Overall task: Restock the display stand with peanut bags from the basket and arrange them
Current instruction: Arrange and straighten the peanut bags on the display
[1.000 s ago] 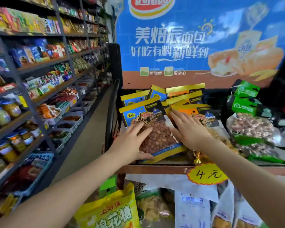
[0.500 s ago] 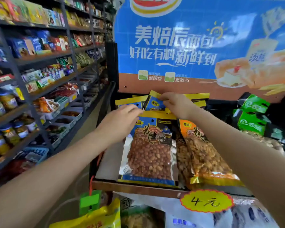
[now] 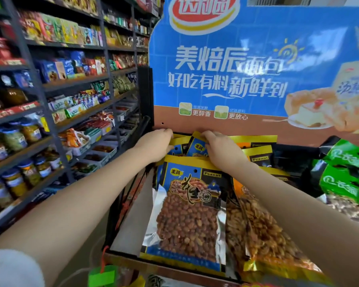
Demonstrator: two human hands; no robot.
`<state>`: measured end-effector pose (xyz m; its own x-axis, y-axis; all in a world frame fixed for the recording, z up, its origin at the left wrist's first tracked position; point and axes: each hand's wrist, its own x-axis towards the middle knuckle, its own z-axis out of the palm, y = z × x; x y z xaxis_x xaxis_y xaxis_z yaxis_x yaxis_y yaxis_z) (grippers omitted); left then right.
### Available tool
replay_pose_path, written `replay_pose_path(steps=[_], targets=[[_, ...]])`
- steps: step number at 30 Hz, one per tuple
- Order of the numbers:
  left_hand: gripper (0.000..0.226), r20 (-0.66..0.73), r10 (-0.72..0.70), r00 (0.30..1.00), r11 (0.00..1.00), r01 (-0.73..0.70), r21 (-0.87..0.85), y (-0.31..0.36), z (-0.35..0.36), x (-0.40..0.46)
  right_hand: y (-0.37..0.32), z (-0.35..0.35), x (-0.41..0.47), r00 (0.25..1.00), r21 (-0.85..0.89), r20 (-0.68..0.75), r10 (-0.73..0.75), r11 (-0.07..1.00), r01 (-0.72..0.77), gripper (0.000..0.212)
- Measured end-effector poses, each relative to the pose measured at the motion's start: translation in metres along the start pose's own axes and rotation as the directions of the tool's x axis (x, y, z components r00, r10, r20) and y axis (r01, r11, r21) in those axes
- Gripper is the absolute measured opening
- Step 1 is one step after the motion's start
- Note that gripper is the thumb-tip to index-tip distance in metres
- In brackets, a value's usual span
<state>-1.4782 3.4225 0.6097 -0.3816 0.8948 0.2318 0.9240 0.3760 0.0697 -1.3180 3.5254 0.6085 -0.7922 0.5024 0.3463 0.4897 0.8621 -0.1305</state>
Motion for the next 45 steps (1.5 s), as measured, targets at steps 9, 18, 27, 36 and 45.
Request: replay_pose_path(steps=[9, 18, 27, 36, 45], targets=[[0.024, 0.139, 0.146, 0.98, 0.978, -0.122, -0.168, 0.004, -0.002, 0.002, 0.0, -0.004, 0.006, 0.959, -0.194, -0.092, -0.27, 0.949, 0.248, 0.04], [0.034, -0.287, 0.157, 0.945, 0.965, -0.209, -0.16, -0.004, -0.022, -0.019, -0.003, -0.01, 0.004, 0.906, -0.317, -0.03, -0.421, 0.864, 0.391, 0.011], [0.031, 0.197, -0.169, 0.966, 0.938, 0.219, -0.27, 0.007, -0.016, 0.007, 0.033, -0.034, -0.009, 0.918, -0.003, 0.205, -0.339, 0.938, 0.347, 0.023], [0.017, -0.099, -0.228, 0.969, 0.828, 0.139, -0.544, 0.001, 0.003, 0.007, 0.029, -0.022, -0.01, 0.994, 0.076, 0.022, -0.111, 0.991, 0.109, 0.005], [0.015, -0.398, -0.187, 0.898, 0.85, -0.056, -0.524, -0.009, -0.06, -0.007, 0.014, -0.021, 0.005, 0.981, 0.254, -0.195, 0.021, 0.967, 0.03, 0.01]])
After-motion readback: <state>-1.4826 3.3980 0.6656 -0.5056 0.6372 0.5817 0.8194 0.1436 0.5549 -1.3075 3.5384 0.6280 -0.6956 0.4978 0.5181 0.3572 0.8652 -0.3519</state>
